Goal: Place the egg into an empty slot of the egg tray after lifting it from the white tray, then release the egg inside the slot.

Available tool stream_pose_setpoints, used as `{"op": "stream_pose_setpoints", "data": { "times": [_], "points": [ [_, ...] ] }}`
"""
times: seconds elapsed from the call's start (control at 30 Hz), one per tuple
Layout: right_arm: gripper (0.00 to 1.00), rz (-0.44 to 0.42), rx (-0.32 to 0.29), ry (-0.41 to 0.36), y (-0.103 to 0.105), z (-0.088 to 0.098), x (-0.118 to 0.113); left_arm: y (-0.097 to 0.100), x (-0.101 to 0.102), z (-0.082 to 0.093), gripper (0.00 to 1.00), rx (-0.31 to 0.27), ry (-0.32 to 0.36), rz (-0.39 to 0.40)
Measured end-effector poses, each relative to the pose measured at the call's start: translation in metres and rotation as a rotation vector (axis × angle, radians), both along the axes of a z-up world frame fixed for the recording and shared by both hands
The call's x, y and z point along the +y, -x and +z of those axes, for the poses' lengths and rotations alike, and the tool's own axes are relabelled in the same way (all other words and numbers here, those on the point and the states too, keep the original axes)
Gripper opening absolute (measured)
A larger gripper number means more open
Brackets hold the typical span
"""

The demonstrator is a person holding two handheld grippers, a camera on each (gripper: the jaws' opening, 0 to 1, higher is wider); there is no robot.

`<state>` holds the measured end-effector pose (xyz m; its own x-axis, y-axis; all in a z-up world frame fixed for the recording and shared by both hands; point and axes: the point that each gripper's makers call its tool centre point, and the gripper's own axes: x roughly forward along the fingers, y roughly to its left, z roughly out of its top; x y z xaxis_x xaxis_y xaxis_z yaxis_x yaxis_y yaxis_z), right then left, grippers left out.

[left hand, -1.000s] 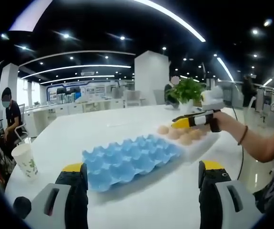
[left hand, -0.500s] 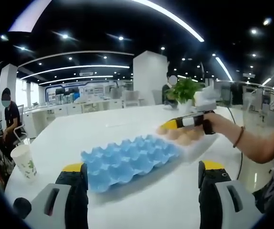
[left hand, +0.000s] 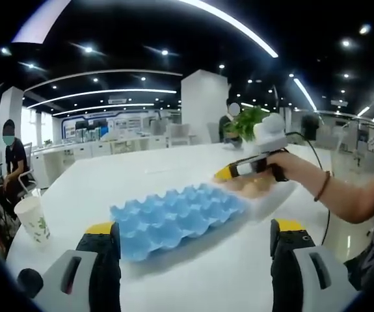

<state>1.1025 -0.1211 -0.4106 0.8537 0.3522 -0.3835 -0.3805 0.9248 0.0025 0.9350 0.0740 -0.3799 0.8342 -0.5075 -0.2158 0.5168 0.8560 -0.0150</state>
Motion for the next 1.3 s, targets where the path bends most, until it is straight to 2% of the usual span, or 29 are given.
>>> {"op": "stream_pose_setpoints", "data": {
  "times": [0.1,0.17,0.37,0.57,0.7,0.87,1.0,1.3],
  "points": [
    [0.33,-0.021,0.058,0.012,-0.002,-0.007,0.003,0.0,0.002,-0.001,0.97,0.003,0.001,0.003],
    [0.31,-0.059,0.064,0.037,-0.003,-0.008,-0.002,0.001,0.003,-0.001,0.97,0.004,-0.004,0.003],
    [0.29,-0.165,0.107,-0.053,-0.004,-0.01,-0.006,0.001,0.007,0.0,0.96,-0.003,0.007,0.003],
    [0.29,-0.215,0.163,-0.019,-0.005,-0.014,-0.007,0.002,0.011,0.001,0.96,-0.013,0.029,0.003],
    [0.29,-0.28,0.145,-0.041,-0.005,-0.016,-0.01,0.003,0.012,0.0,0.96,-0.012,0.016,0.002],
    [0.28,-0.309,0.135,-0.048,-0.005,-0.017,-0.013,0.004,0.015,0.002,0.96,-0.024,0.016,0.005],
    [0.28,-0.315,0.14,-0.059,-0.005,-0.017,-0.014,0.004,0.019,0.004,0.96,-0.033,0.025,0.015],
    [0.27,-0.306,0.097,-0.095,-0.004,-0.014,-0.014,0.007,0.022,-0.001,0.95,-0.018,0.002,0.022]
  ]
}}
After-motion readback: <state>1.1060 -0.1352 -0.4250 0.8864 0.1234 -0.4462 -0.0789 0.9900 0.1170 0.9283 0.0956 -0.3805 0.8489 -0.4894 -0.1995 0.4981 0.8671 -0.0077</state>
